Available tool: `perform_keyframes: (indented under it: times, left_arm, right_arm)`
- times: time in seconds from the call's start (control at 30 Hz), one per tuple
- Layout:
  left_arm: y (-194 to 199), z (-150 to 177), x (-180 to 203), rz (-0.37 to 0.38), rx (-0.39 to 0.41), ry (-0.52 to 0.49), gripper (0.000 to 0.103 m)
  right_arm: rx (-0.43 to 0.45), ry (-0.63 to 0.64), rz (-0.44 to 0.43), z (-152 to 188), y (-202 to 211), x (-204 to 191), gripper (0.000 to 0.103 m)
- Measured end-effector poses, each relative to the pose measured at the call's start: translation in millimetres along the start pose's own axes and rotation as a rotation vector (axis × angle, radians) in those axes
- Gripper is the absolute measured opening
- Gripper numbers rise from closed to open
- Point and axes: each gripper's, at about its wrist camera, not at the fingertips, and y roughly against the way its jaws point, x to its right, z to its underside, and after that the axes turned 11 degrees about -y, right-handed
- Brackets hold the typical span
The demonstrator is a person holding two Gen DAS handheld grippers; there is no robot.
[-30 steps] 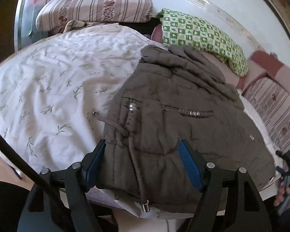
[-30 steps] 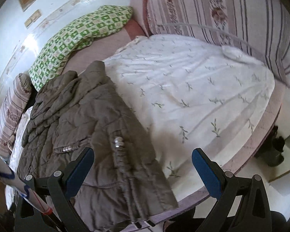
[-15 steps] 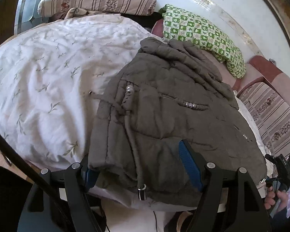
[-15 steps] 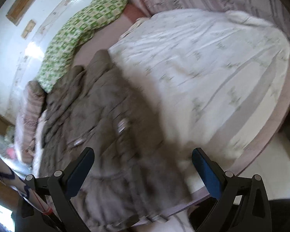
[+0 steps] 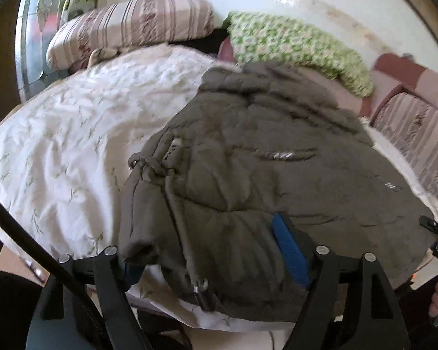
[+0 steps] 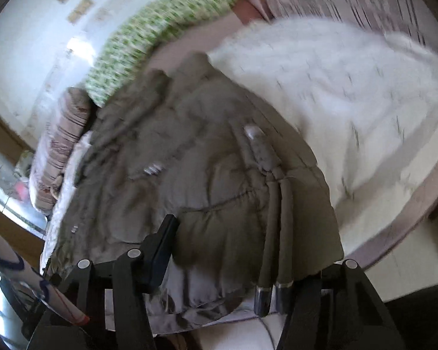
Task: Fold large clothes
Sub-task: 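Fold the held side over the jacket toward the left gripper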
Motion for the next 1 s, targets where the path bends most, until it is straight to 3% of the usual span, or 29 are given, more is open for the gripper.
perform_keyframes:
  times: [0.13, 0.3, 0.47, 0.6, 0.67, 0.73, 0.8, 0.83, 0.9, 1.0]
  left_arm:
    - [-13.8, 2.9, -9.6, 0.003, -0.055, 0.058, 0.086]
    - [-16.3, 4.7, -0.8, -0.050, -0.050, 0.019, 0.088]
    - [-16.9, 6.2, -0.4, -0.054, -0.039, 0.020, 0.088]
    - [-14.1, 6.3, -4.1, -0.017, -0.049, 0.022, 0.088]
    - [-10.2, 7.5, -6.8, 0.004, -0.050, 0.030, 0.080]
    - [-5.6, 9.1, -9.1, 0.045, -0.055, 0.041, 0.070]
    - [-1.1, 10.9, -9.7, 0.068, -0.045, 0.045, 0.057]
    - [0.0, 11.1, -9.4, 0.073, -0.041, 0.043, 0.055]
    - [2.0, 11.1, -7.6, 0.071, -0.029, 0.033, 0.045]
    - [0.1, 9.7, -1.0, 0.047, -0.027, 0.002, 0.044]
  right_arm:
    - [0.005, 0.045, 0.038, 3.4, -7.5, -4.2, 0.062]
    - [0.032, 0.100, 0.045, 12.2, -11.3, -11.2, 0.074]
    - [0.040, 0.069, 0.020, 11.6, -9.6, -7.3, 0.074]
    - [0.042, 0.037, 0.003, 11.1, -7.1, -3.0, 0.073]
    - [0.029, 0.019, -0.003, 8.3, -5.5, -0.9, 0.066]
    - [0.018, 0.005, -0.010, 6.5, -1.8, 0.9, 0.050]
    - [0.022, 0.014, -0.022, 8.5, 3.8, -2.3, 0.037]
    - [0.033, 0.036, -0.026, 10.4, 6.8, -6.9, 0.033]
    - [0.058, 0.099, -0.005, 14.7, 9.5, -18.4, 0.031]
    - [0.028, 0.093, 0.020, 14.8, -0.9, -16.3, 0.032]
